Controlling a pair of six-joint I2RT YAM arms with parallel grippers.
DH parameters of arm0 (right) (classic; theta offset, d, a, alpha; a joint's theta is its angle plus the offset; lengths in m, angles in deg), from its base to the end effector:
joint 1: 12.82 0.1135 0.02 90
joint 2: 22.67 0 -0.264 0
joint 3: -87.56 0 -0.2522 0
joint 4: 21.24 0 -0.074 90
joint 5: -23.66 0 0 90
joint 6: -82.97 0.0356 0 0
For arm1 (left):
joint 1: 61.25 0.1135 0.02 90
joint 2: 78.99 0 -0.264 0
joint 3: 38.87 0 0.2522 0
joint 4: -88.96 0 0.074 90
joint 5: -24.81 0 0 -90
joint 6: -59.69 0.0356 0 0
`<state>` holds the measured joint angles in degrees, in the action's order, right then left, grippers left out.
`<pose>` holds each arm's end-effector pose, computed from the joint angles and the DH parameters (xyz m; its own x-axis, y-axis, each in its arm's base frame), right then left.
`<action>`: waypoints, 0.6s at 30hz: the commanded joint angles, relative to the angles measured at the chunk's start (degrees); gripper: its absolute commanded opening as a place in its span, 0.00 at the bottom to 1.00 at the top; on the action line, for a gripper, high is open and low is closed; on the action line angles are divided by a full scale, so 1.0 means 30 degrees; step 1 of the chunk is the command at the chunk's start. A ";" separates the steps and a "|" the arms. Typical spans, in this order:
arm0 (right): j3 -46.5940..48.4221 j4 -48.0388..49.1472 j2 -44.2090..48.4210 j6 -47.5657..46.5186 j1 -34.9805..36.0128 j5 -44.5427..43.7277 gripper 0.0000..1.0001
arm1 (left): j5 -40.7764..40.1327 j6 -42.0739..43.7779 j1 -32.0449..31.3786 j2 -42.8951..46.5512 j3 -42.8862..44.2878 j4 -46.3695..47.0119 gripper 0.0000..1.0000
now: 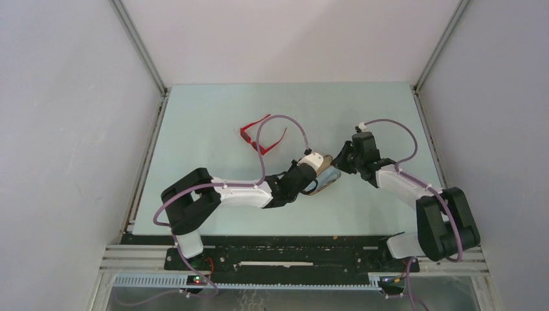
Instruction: Organize the sunglasses
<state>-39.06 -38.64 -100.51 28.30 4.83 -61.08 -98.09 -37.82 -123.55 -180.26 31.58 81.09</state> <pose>0.2615 0.0866 0.1941 -0.7310 0.3717 -0.5722 0.0683 0.8743 0.4806 0.1888 -0.3180 0.1783 -0.3595 0.4486 -0.8182 0.5037 0.8314 0.2346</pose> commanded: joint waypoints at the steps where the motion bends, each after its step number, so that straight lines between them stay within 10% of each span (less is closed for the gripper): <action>1: 0.0921 0.0622 -0.1380 0.0040 -0.0082 -0.0273 0.19 | -0.0677 -0.0017 -0.0121 0.0001 0.0262 0.0366 0.00; 18: 0.1084 0.0910 -0.3616 -0.0253 0.0505 -0.0532 0.13 | -0.0866 -0.0083 -0.0121 -0.0021 0.0258 0.0285 0.00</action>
<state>-37.27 -36.32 -113.02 28.23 5.29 -62.28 -98.62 -37.86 -123.57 -180.26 31.58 81.11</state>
